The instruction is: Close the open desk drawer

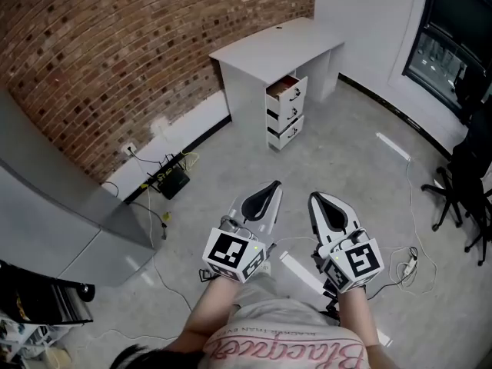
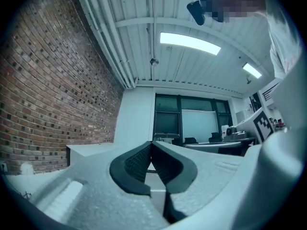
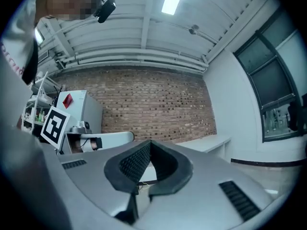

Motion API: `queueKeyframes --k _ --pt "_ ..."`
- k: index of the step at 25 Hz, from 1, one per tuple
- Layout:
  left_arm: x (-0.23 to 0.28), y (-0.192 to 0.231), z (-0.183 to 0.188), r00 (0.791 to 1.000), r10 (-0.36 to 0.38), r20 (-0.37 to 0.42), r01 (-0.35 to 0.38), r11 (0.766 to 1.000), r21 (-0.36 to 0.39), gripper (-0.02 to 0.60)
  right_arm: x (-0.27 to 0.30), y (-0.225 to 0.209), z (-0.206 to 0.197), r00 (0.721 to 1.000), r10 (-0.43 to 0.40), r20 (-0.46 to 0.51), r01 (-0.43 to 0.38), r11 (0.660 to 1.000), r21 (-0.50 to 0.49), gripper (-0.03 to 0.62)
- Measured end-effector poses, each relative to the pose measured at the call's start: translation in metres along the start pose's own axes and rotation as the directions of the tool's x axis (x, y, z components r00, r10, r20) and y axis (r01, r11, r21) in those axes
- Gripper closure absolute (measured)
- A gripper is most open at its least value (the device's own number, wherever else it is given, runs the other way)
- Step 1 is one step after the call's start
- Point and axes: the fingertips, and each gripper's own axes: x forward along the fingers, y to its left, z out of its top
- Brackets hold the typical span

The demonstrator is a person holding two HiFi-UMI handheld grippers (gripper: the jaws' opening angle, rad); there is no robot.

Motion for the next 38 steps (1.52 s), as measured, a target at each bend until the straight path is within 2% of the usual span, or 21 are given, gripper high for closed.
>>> queueKeyframes --k 4,15,24,33,38 --pt "0.023 0.03 -0.002 1.0 -0.001 -0.001 0.001 1.0 0.0 0.575 0.039 -0.005 -0.003 0.999 0.031 -0.012 -0.032 0.999 -0.029 0.583" --pt "0.074 0.105 -0.005 0.998 -0.058 0.003 0.058 0.998 0.003 0.575 0.131 -0.035 -0.012 0.999 -0.03 -0.013 0.03 0.999 -0.022 0.583" --pt "0.103 0.136 -0.015 0.996 -0.093 0.011 0.094 0.995 -0.031 0.575 0.164 -0.058 -0.022 0.996 -0.07 -0.046 0.069 0.997 -0.02 0.583" --pt "0.137 0.171 -0.025 0.999 -0.034 0.009 0.034 0.998 -0.043 0.575 0.206 -0.093 -0.025 0.998 -0.021 -0.052 0.02 0.999 -0.029 0.583" --pt "0.174 0.187 -0.027 1.0 -0.02 0.011 0.02 0.999 -0.045 0.575 0.229 -0.126 -0.021 0.999 -0.005 -0.049 0.003 0.999 -0.037 0.582"
